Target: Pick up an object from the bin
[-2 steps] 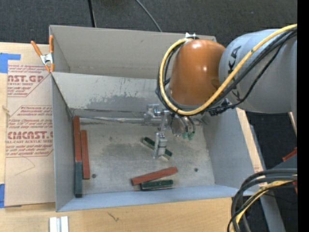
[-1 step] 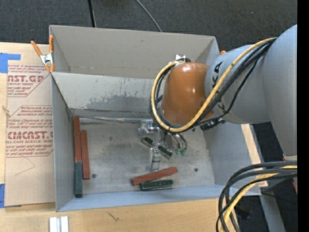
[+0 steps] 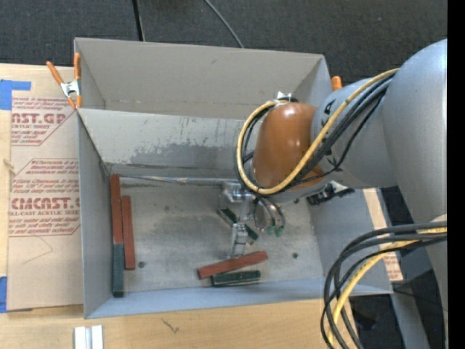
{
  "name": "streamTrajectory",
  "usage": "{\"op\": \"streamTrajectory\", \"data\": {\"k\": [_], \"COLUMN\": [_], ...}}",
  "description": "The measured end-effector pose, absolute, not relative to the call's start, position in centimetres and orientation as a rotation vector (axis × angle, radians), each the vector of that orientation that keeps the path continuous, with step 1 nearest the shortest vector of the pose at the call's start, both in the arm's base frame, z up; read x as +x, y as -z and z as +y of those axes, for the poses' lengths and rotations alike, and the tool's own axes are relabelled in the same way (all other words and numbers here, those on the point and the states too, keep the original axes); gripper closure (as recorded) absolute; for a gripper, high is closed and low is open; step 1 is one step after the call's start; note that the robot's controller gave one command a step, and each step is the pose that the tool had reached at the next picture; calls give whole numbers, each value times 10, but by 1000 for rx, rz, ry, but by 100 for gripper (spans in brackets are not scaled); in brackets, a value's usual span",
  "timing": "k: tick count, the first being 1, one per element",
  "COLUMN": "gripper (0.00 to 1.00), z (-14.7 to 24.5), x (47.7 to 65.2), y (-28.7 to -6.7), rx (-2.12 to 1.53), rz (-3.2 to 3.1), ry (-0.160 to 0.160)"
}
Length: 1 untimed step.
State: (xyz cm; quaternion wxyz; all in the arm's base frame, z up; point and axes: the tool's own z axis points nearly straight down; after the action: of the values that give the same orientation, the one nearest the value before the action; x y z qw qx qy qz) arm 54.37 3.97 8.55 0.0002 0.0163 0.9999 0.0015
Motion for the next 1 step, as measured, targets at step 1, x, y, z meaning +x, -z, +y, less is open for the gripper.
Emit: {"op": "streamTrajectory", "data": {"k": [1], "gripper": [0], "z": [31], "x": [527], "y": [-84], "rx": [-40], "rz": [3140], "ry": [4]}}
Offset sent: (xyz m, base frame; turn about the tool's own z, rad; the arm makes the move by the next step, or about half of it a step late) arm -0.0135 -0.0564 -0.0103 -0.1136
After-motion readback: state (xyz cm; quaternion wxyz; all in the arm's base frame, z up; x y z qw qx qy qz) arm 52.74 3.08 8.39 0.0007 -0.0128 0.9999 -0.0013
